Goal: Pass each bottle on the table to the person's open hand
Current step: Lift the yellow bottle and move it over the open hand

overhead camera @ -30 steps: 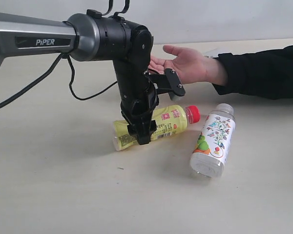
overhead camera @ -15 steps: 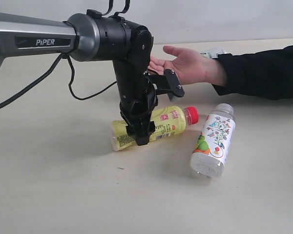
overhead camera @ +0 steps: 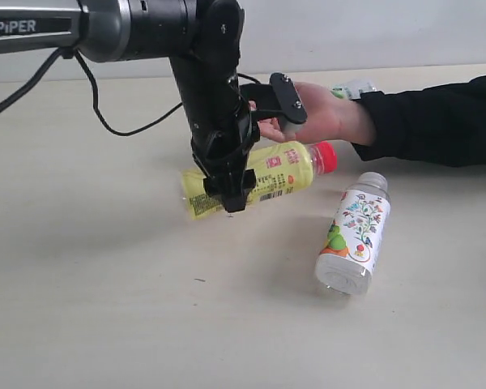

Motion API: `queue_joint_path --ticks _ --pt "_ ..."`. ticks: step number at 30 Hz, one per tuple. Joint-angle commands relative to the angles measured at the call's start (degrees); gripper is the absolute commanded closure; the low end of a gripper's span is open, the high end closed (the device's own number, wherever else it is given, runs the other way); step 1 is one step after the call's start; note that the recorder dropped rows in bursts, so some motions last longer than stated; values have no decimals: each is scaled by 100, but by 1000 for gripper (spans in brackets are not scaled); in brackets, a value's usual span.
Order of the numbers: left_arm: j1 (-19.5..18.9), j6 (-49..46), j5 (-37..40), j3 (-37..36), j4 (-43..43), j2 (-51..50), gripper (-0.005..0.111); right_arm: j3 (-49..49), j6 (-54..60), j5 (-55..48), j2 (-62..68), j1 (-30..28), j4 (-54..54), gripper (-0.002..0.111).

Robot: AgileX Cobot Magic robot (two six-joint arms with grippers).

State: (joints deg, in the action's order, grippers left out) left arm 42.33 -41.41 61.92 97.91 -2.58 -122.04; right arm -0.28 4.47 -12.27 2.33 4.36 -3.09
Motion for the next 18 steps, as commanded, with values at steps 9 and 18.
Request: queue_joint_path --ticks 9,18 --pt "39 3514 -1391 23 -1 593 104 28 2 80 -41 -32 26 108" --pt "-112 5842 -1067 1223 -81 201 104 28 2 80 -41 -32 13 108"
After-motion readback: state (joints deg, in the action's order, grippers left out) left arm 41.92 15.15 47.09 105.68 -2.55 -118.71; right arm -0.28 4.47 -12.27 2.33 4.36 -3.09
